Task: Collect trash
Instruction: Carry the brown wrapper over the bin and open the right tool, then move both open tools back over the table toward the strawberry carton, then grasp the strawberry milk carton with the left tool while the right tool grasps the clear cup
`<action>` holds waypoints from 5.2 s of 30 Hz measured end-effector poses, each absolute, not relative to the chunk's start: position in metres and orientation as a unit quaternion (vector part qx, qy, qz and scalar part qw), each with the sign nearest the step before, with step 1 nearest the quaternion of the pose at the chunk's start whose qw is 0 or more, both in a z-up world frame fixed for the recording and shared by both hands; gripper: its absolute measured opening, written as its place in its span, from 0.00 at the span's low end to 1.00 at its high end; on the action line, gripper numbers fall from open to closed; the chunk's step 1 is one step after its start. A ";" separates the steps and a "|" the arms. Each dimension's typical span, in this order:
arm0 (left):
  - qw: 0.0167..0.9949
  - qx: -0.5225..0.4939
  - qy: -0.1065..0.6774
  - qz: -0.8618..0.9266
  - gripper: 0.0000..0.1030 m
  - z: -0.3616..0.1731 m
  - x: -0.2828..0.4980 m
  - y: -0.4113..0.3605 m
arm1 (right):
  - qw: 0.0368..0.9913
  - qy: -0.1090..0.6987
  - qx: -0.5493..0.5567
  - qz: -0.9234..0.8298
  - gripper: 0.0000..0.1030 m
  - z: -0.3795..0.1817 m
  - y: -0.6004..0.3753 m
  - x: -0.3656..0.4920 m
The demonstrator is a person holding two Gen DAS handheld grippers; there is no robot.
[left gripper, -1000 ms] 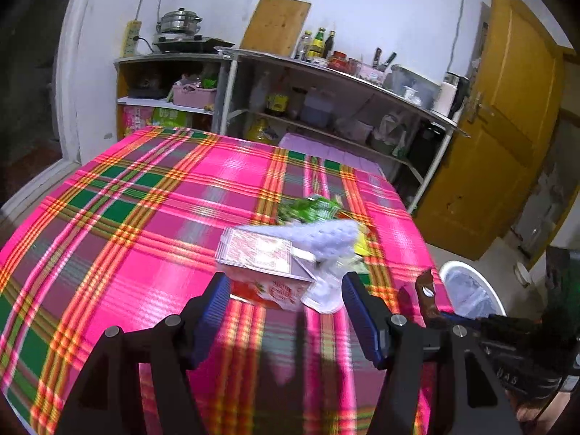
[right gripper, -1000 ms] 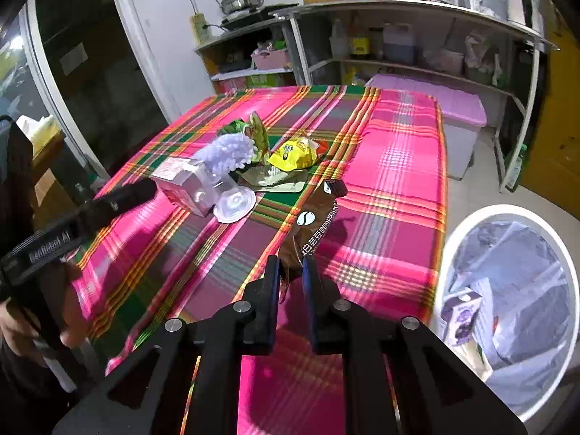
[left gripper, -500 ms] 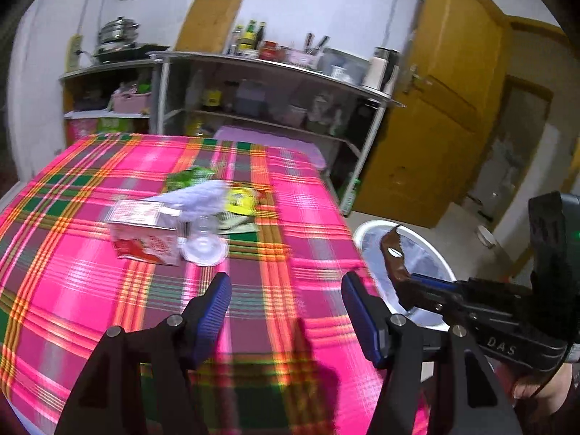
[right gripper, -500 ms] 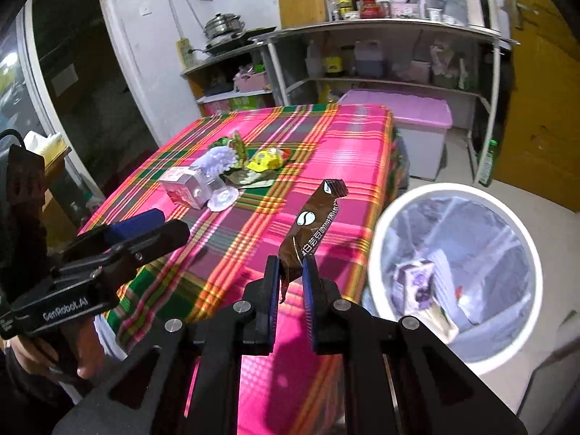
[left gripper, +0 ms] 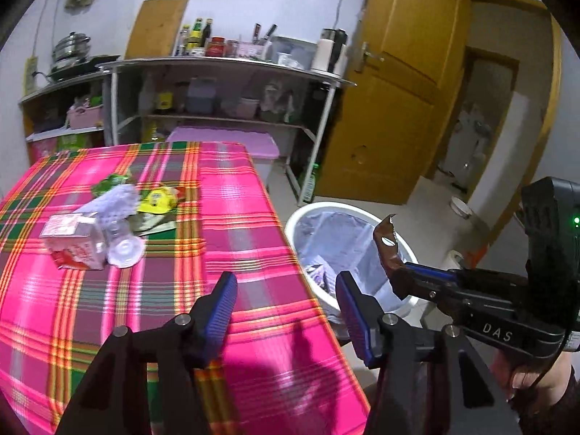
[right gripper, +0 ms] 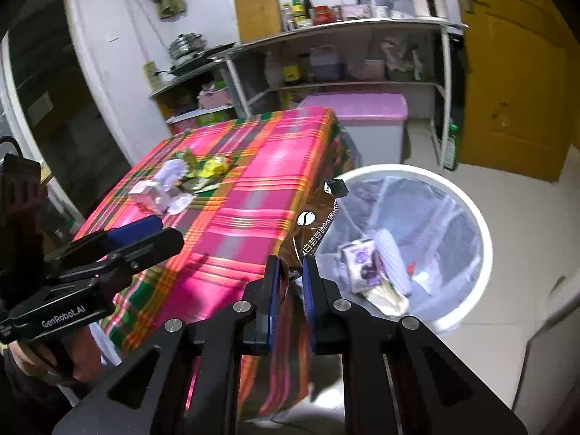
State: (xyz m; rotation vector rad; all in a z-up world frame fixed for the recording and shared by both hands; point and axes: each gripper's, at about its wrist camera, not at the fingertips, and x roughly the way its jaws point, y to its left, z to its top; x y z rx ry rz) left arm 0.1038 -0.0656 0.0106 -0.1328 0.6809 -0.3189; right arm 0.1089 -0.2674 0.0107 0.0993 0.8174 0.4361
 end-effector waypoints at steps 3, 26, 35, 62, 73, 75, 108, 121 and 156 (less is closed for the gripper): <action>0.924 -0.060 0.340 -0.165 0.53 0.007 0.112 -0.078 | 0.893 0.400 0.057 0.197 0.13 0.004 -0.280 0.114; 0.911 -0.060 0.373 -0.167 0.53 -0.019 0.153 -0.094 | 0.867 0.468 0.094 0.143 0.40 -0.058 -0.324 0.161; 0.912 -0.066 0.373 -0.160 0.53 -0.022 0.157 -0.086 | 0.873 0.457 0.092 0.146 0.40 -0.047 -0.323 0.157; 0.926 -0.085 0.348 -0.120 0.53 -0.005 0.114 -0.041 | 0.883 0.401 0.047 0.239 0.40 0.004 -0.257 0.118; 0.933 -0.109 0.340 -0.047 0.53 -0.005 0.107 0.020 | 0.869 0.397 0.015 0.294 0.40 0.008 -0.206 0.130; 0.934 -0.113 0.337 -0.029 0.53 -0.004 0.108 0.034 | 0.867 0.396 0.010 0.303 0.40 0.009 -0.196 0.134; 0.937 -0.072 0.339 0.037 0.74 -0.025 0.182 0.109 | 0.847 0.417 -0.022 0.330 0.40 -0.006 -0.128 0.171; 0.932 -0.097 0.348 0.032 0.73 -0.034 0.185 0.119 | 0.845 0.418 -0.030 0.333 0.40 -0.006 -0.118 0.177; 0.936 -0.144 0.318 0.045 0.73 -0.026 0.125 0.157 | 0.831 0.413 -0.091 0.360 0.27 -0.012 -0.036 0.199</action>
